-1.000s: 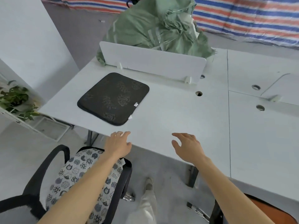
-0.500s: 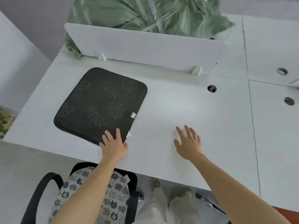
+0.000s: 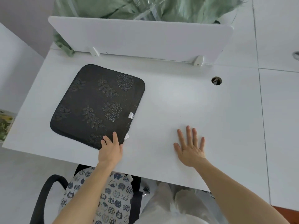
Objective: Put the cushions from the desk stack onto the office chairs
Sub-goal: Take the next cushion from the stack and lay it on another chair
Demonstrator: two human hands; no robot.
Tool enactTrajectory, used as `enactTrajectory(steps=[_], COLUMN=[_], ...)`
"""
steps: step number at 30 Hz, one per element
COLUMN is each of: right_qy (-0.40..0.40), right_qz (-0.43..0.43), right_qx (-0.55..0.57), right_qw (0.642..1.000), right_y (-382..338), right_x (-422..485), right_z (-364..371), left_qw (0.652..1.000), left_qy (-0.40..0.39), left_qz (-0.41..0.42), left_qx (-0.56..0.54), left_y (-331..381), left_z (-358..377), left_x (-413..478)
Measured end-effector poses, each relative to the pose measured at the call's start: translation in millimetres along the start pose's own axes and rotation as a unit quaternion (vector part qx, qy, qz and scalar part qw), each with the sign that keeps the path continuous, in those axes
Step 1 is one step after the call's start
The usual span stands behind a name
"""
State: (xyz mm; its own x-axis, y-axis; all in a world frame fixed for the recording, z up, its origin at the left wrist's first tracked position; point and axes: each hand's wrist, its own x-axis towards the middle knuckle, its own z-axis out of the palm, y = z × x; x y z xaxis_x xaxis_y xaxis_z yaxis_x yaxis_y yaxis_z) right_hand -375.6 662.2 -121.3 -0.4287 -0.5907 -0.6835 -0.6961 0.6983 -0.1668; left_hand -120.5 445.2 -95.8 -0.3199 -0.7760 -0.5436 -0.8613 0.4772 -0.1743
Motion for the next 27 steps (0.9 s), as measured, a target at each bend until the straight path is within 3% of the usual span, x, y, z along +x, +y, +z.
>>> enactTrajectory(steps=[6,9,13,19,21,23,27], right_qy=[-0.017,-0.018,-0.020,-0.033,-0.050,-0.082,-0.073], right_qz=[0.000,0.003,0.003,0.001,0.003,0.007,0.009], right_qx=[0.013,0.012,0.016,0.003,-0.019,-0.037,-0.009], right_qw=[1.000,1.000,1.000,0.999,0.999,0.996,0.997], right_y=[-2,0,-1,-1,-3,-4,-6], right_x=[-1,1,0,-1,-1,-1,-6], right_z=[-4,-5,-7,-11,-16,-26,-50], left_qw=[0.996,0.993,0.991,0.995,0.999,0.998,0.947], left_qy=[0.014,-0.032,-0.102,-0.101,-0.051,0.048,0.301], left_qz=[0.018,0.014,0.027,0.010,0.000,-0.016,0.031], left_qx=[-0.082,-0.111,-0.079,-0.020,-0.009,0.038,0.111], left_y=[-24,-29,-23,-16,-14,-10,-11], left_z=[-26,-48,-70,-88,-101,-121,-175], left_x=[13,22,24,16,8,0,-18])
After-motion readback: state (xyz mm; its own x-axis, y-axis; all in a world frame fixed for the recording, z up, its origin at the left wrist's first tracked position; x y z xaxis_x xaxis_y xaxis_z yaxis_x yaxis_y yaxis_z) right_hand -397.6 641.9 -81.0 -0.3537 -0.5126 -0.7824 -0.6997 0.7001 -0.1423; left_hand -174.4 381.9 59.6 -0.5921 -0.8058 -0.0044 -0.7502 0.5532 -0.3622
